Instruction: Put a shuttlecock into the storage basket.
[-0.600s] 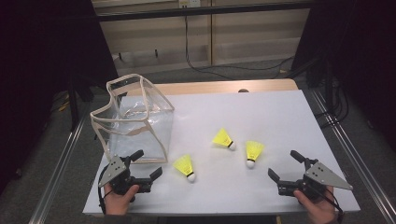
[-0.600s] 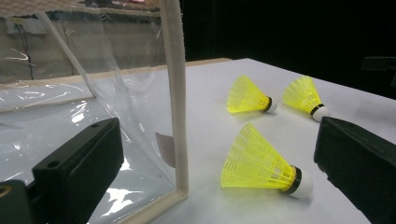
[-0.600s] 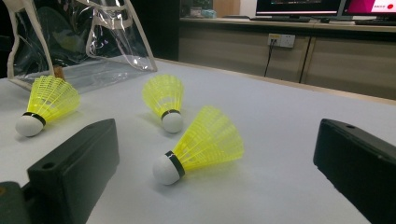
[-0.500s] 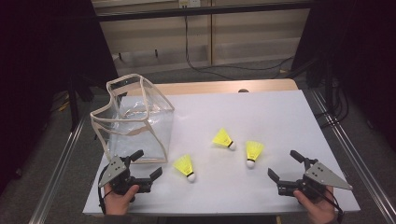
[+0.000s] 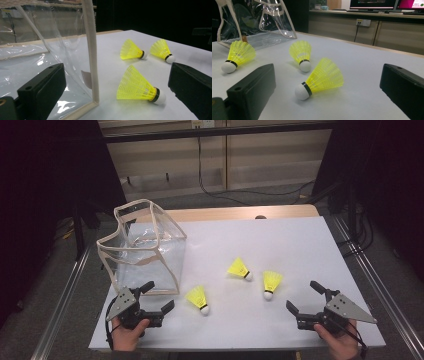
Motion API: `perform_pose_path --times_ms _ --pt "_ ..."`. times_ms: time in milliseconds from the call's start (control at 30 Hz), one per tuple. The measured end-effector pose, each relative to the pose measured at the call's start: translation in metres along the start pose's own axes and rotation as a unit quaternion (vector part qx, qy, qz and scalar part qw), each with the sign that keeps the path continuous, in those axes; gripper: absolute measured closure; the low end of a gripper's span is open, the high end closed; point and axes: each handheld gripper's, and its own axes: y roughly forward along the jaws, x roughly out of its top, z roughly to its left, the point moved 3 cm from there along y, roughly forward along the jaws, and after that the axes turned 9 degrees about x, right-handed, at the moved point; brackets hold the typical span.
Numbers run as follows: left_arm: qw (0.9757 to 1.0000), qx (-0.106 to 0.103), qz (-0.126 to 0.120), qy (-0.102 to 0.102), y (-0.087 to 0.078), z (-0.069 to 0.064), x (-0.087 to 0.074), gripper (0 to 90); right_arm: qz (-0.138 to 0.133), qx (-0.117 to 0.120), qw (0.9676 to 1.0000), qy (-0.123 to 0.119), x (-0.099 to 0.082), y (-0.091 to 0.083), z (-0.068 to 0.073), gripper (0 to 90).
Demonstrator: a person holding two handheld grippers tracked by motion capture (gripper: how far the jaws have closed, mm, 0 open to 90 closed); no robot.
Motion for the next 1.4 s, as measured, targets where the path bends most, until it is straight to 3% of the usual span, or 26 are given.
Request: perform_pose_path --times_ms 700,933,1400 --pt "0.9989 -0.026 0.039 0.008 0.006 -0.017 0.003 1.5 -0.003 0.001 1.0 -0.004 0.001 0.001 0.0 0.2" --pt "0.9972 -0.026 0.068 0.018 0.01 -0.022 0.002 1.6 -0.005 -0.001 1.0 -0.003 0.002 0.001 0.0 0.2" --pt "0.9943 -0.038 0.095 0.03 0.016 -0.031 0.002 2.0 -0.006 -0.001 1.0 -0.005 0.002 0.001 -0.001 0.2"
